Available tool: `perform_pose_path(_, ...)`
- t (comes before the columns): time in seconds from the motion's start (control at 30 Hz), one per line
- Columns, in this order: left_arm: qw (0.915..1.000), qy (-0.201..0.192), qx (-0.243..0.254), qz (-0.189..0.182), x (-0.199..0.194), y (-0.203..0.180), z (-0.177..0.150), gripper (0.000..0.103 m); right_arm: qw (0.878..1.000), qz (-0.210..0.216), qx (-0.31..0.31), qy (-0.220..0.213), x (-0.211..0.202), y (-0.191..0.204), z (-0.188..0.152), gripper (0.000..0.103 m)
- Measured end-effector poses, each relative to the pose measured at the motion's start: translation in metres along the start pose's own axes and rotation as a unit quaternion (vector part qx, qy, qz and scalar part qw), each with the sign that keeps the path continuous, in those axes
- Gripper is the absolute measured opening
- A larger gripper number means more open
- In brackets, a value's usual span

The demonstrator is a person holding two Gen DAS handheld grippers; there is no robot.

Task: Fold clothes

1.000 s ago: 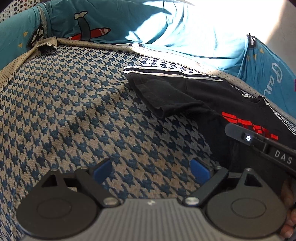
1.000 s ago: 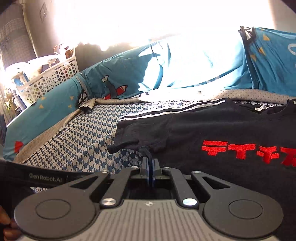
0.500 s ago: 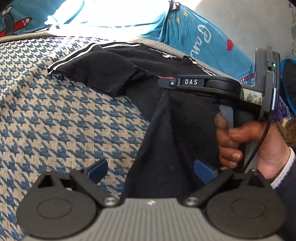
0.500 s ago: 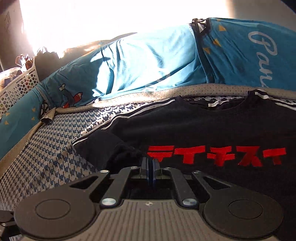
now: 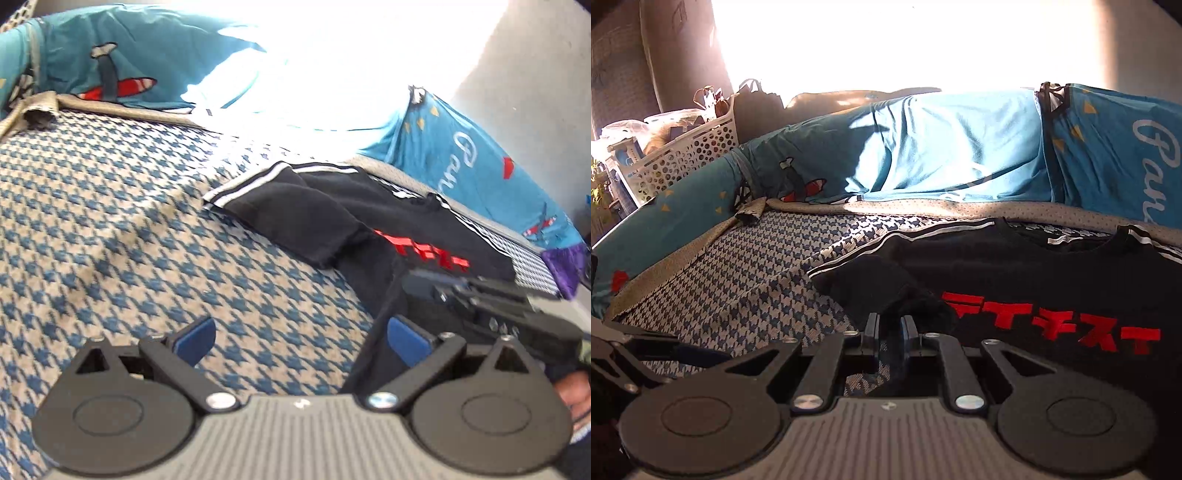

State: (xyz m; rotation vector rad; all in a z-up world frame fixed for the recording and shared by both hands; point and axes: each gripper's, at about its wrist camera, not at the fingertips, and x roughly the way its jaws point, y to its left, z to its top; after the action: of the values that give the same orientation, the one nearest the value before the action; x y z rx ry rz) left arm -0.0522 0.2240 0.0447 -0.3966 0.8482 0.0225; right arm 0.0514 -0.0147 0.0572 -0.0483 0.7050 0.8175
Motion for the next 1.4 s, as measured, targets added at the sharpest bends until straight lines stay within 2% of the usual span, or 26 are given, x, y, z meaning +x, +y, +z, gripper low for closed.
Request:
perform_pose_path(0.13,0.9992,-0.001,-0.029,0.026,-0.001,0.011,0.004,0.100,0.999,0.034,-0.024,0.034,-0.007,0.031,-0.027,0.012)
perform_pose_path(0.23,0.9991,0.000,-0.036,0.025,-0.001,0.011,0.004,0.100,0.996,0.050,-0.044,0.056,-0.012,0.057,-0.050,0.024)
perform_pose_path(0.33,0.9990,0.002,-0.039,0.021,0.001,0.007,0.002,0.100,0.995,0.051,-0.048,0.070,-0.016,0.077,-0.071,0.031)
perform_pose_path(0.43,0.9990,0.002,-0.042,0.016,0.002,0.002,0.000,0.100,0.993,0.050,-0.070,0.081,-0.021,0.096,-0.090,0.043)
perform_pose_path(0.53,0.9992,0.002,-0.039,0.010,0.001,-0.002,-0.001,0.100,0.992,0.037,-0.097,0.077,-0.022,0.112,-0.102,0.058)
perform_pose_path(0.6,0.9994,0.002,-0.033,0.012,0.001,-0.005,-0.001,0.100,0.991,0.023,-0.116,0.070,-0.020,0.120,-0.108,0.061)
perform_pose_path(0.63,0.9994,0.001,-0.031,0.014,0.000,-0.005,-0.001,0.100,0.989,0.010,-0.132,0.067,-0.018,0.124,-0.110,0.060)
perform_pose_path(0.7,0.9993,-0.001,-0.031,0.019,-0.001,-0.004,-0.001,0.100,0.986,-0.014,-0.156,0.060,-0.015,0.130,-0.113,0.052)
perform_pose_path(0.73,0.9992,-0.001,-0.035,0.020,-0.002,-0.003,0.000,0.100,0.985,-0.021,-0.159,0.056,-0.016,0.132,-0.113,0.041)
perform_pose_path(0.77,0.9990,-0.001,-0.038,0.021,-0.002,-0.001,0.000,0.100,0.985,-0.027,-0.163,0.051,-0.016,0.134,-0.112,0.022)
perform_pose_path(0.83,0.9986,-0.002,-0.046,0.024,-0.004,0.004,0.000,0.100,0.987,-0.046,-0.148,0.045,-0.019,0.130,-0.106,0.005)
perform_pose_path(0.9,0.9984,-0.001,-0.050,0.026,-0.005,0.006,0.000,0.100,0.993,-0.044,-0.104,0.031,-0.029,0.119,-0.097,0.005)
perform_pose_path(0.97,0.9985,0.002,-0.049,0.023,-0.005,0.006,-0.001,0.100,0.999,-0.014,-0.038,0.009,-0.046,0.103,-0.084,0.005)
perform_pose_path(1.03,0.9989,0.008,-0.043,0.019,-0.003,0.004,-0.003,0.100,0.999,0.019,0.025,-0.018,-0.067,0.085,-0.070,0.006)
perform_pose_path(1.1,0.9990,0.016,-0.037,0.019,0.001,0.000,-0.005,0.100,0.995,0.047,0.078,-0.046,-0.088,0.068,-0.059,0.006)
perform_pose_path(1.2,0.9990,0.028,-0.025,0.023,0.007,-0.007,-0.010,0.100,0.986,0.060,0.129,-0.090,-0.118,0.050,-0.045,0.006)
perform_pose_path(1.4,0.9989,0.042,-0.013,0.019,0.014,-0.020,-0.017,0.100,0.972,0.055,0.175,-0.145,-0.157,0.033,-0.027,0.006)
